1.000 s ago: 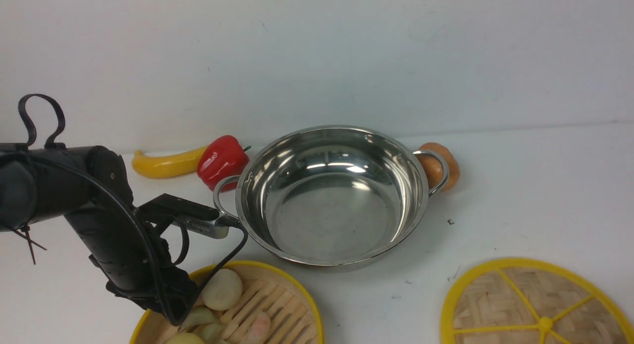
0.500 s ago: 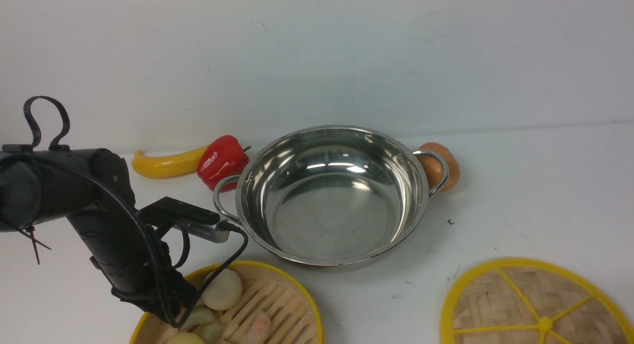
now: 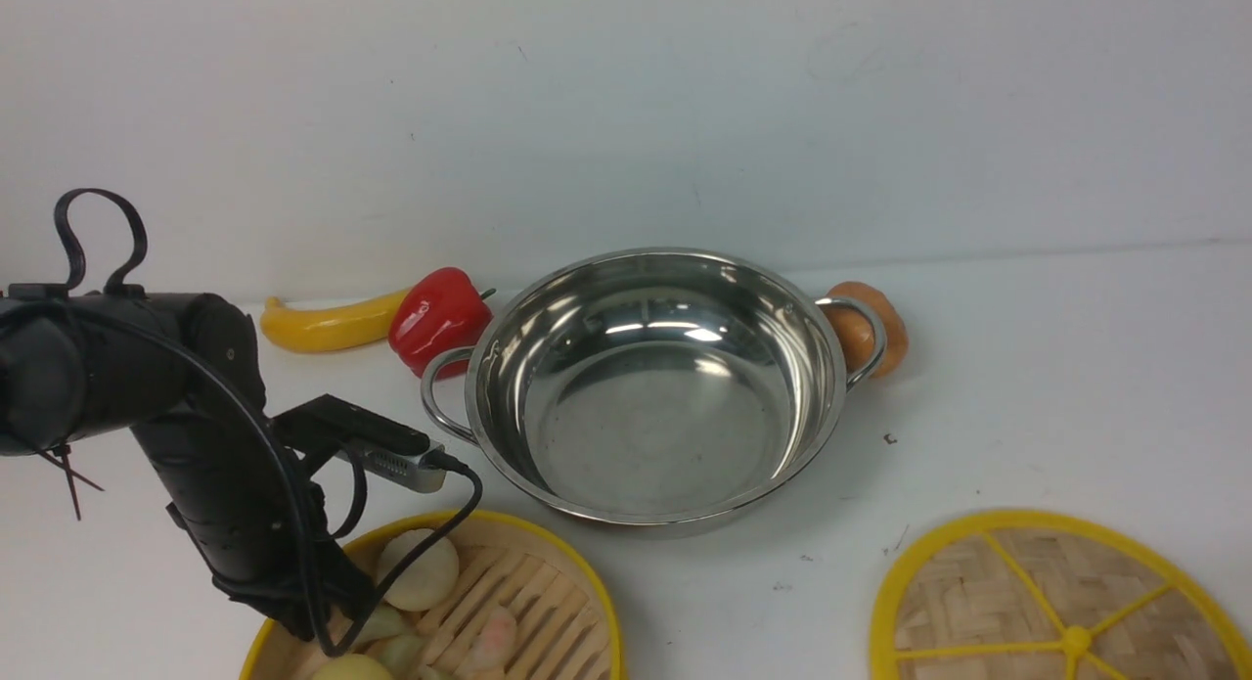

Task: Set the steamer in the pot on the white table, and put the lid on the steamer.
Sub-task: 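Grasp the rim of the steamer basket holding the buns with the left gripper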

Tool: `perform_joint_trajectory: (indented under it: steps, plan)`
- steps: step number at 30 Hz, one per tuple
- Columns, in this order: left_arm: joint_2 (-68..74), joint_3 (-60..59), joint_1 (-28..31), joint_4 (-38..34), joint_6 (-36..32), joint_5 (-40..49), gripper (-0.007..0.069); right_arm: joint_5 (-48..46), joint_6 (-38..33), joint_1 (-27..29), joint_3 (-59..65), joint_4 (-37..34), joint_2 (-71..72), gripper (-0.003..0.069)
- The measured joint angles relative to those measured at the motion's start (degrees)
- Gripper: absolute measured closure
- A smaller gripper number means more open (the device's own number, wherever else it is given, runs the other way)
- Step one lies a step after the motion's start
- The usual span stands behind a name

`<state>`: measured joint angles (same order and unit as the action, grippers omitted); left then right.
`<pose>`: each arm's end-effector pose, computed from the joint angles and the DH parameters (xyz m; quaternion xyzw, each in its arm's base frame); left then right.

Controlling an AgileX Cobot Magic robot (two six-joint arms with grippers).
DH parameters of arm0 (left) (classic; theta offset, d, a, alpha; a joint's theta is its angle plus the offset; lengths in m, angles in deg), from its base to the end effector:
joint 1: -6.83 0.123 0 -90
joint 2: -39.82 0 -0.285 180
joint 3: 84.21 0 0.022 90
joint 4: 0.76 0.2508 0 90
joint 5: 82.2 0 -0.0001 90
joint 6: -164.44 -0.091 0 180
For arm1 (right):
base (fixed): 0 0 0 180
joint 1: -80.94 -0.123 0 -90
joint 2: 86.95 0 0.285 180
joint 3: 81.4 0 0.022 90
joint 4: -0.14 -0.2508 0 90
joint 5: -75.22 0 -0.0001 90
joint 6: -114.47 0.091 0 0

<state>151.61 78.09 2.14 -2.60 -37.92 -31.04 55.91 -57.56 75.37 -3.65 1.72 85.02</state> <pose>0.3110 -0.0278 0.1542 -0.2240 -0.9745 0.0132 0.0037 0.0540 0.0044 0.1794 0.0091 0.7937 0.0602 0.6052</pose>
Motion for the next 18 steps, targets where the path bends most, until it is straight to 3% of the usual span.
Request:
perform_joint_trajectory:
  steps: [18]
  plan:
    - [-1.92, -0.15, 0.0, 3.78, 0.14, 7.05, 0.0594, 0.0, 0.0, 0.0, 0.0, 0.0, 0.0, 0.041]
